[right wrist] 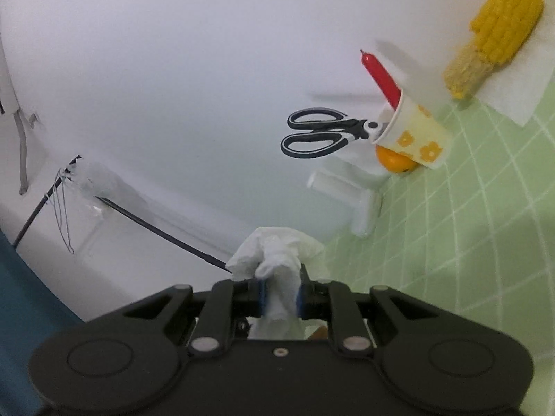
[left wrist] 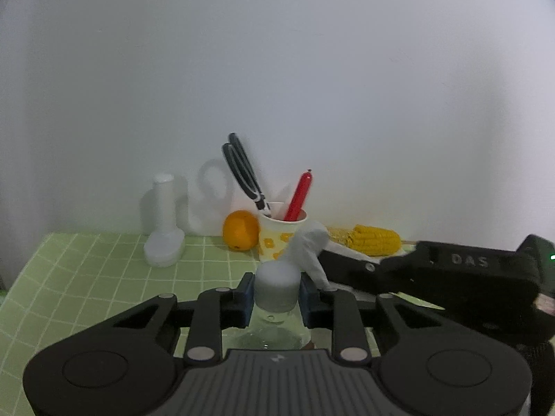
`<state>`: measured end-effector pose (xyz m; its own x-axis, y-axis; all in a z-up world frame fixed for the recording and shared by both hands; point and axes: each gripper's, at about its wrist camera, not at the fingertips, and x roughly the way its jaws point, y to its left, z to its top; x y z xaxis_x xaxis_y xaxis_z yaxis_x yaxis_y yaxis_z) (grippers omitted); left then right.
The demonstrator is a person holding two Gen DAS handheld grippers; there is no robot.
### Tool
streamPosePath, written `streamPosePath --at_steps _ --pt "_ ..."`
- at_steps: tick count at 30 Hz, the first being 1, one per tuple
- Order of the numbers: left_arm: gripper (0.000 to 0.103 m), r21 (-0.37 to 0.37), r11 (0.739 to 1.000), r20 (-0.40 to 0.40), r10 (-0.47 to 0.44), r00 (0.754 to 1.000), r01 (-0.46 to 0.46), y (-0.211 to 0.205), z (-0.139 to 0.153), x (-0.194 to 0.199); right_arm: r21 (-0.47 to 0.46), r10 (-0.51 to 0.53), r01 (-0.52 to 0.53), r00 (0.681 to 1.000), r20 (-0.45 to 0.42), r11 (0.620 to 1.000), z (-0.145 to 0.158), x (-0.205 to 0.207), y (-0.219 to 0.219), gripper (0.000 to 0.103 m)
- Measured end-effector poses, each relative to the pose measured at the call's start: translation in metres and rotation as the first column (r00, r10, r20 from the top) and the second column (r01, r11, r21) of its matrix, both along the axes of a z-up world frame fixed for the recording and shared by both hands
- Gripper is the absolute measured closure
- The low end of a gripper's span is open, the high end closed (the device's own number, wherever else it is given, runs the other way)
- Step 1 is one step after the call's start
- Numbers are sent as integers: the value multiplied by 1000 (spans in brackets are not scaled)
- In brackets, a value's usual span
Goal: Clean container
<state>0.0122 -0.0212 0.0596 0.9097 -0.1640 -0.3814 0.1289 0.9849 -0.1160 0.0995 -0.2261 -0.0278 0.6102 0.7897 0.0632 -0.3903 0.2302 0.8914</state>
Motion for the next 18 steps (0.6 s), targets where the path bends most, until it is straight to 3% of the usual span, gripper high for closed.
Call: streamPosePath --at_steps 4,7,10,13,15,18 --pt "75 -5 1000 -10 3 1000 -3 5 1 -1 55 27 -24 998 -63 998 -18 14 4 86" --pt "75 -22 1000 -11 2 1000 -2 5 2 0 4 8 -8 992 -124 1000 -32 16 4 86" --pt "75 -27 1000 -15 -1 1000 1 2 3 4 -135 -24 2 986 -164 991 -38 17 5 86" --pt "75 -11 1000 -13 -15 1000 15 -4 2 5 -295 -64 16 986 -154 955 -35 15 13 86" --pt "75 -7 1000 -12 -17 1000 17 -6 2 5 -268 -64 24 988 -141 963 -31 14 11 86" --pt "75 -19 1000 -15 -17 1000 16 -4 1 5 -81 -17 10 996 -89 997 -25 12 0 86"
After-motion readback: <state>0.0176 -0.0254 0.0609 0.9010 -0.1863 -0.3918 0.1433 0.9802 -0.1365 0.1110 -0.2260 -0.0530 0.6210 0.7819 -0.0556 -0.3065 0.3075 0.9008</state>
